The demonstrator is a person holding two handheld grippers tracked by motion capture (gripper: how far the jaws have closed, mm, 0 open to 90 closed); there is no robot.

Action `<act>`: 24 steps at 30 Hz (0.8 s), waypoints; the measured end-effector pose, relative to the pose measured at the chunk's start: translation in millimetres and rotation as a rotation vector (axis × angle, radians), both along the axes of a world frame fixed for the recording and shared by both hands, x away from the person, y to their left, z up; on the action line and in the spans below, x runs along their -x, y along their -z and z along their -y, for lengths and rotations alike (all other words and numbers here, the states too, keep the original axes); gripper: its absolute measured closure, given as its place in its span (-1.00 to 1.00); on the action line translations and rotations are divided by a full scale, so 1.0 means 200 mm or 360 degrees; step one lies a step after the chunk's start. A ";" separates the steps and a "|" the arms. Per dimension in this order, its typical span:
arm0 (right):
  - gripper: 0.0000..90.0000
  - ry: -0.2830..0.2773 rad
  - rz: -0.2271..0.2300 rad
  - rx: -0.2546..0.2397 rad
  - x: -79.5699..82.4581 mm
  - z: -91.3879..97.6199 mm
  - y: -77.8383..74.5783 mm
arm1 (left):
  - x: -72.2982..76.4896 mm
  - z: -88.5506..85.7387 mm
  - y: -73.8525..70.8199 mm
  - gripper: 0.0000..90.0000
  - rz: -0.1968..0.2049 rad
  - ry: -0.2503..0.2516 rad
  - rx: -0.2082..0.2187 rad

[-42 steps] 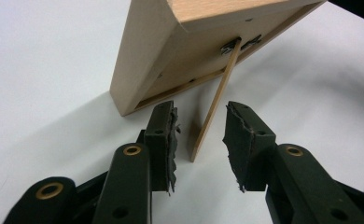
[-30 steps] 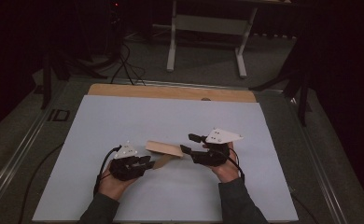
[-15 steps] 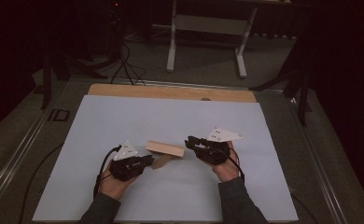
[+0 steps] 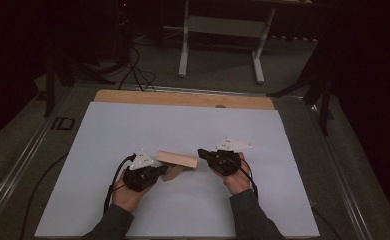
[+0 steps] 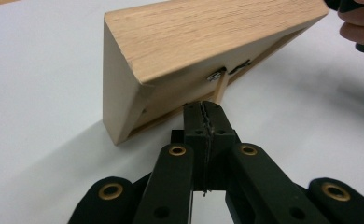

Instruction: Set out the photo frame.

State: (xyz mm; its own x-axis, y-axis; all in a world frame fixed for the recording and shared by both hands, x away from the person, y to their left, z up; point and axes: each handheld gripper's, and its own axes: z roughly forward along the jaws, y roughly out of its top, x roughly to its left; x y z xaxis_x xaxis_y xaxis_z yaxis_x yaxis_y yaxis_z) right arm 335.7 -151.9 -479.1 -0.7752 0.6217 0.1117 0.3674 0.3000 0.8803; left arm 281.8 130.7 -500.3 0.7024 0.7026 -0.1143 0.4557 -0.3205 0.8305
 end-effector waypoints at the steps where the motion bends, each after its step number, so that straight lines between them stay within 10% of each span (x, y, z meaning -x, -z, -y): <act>1: 0.99 -0.0010 -0.0014 -0.0004 -0.01 0.00 0.01 | -0.01 0.01 0.00 0.99 0.0002 -0.0009 -0.0008; 24: 1.00 -0.0061 -0.0063 -0.0018 -0.02 -0.02 0.04 | -0.04 0.04 -0.01 0.99 0.0002 -0.0030 0.0001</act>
State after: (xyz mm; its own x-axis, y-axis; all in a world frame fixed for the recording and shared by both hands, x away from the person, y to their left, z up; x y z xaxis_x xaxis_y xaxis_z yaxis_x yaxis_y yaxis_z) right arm 339.8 -147.2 -487.3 -0.7934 0.5900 0.1496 0.3905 0.3049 0.8686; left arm 290.7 121.8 -499.2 0.6894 0.7154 -0.1140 0.4605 -0.3112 0.8313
